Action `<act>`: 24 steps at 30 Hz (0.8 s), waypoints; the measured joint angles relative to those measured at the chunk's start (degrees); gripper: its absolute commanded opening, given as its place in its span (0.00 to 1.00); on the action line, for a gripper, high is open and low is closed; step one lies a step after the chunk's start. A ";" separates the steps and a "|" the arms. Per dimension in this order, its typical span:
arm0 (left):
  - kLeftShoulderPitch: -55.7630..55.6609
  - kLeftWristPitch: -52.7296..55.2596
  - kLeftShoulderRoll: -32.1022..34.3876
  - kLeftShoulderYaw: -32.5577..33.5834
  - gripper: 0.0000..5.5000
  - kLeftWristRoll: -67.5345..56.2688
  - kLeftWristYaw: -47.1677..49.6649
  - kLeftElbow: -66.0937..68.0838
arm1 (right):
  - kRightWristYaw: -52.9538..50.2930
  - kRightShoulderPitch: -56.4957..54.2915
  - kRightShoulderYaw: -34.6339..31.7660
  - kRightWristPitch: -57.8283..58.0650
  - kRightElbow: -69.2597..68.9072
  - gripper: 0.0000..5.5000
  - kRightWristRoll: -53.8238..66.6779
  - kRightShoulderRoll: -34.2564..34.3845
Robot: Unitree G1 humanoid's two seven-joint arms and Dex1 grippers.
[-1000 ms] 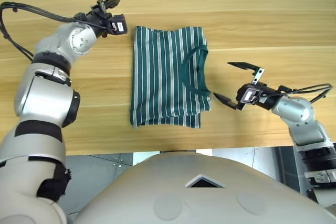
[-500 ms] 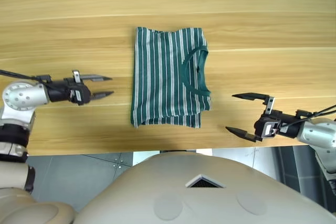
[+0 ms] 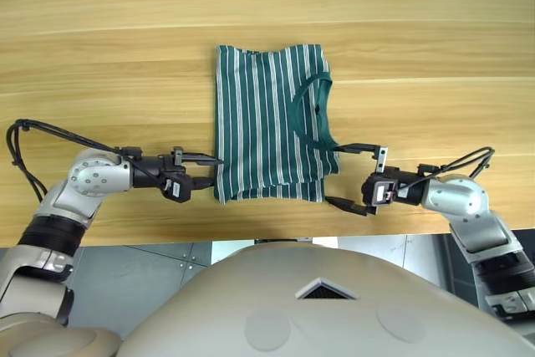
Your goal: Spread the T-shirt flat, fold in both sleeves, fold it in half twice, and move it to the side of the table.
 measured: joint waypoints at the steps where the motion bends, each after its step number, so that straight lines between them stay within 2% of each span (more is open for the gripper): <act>1: -0.28 0.00 -0.04 -0.17 0.37 0.10 0.34 0.00 | -0.25 -0.44 0.46 0.04 0.14 0.98 -0.32 0.53; 14: 1.06 -0.10 4.74 -0.38 0.37 -0.12 0.70 -0.60 | -3.08 -2.10 3.64 -0.59 0.88 0.98 -2.00 1.53; 24: 3.75 0.15 6.93 -0.62 0.37 -0.51 0.74 -3.56 | -2.91 1.82 3.53 -2.54 -1.90 0.98 -1.51 -2.25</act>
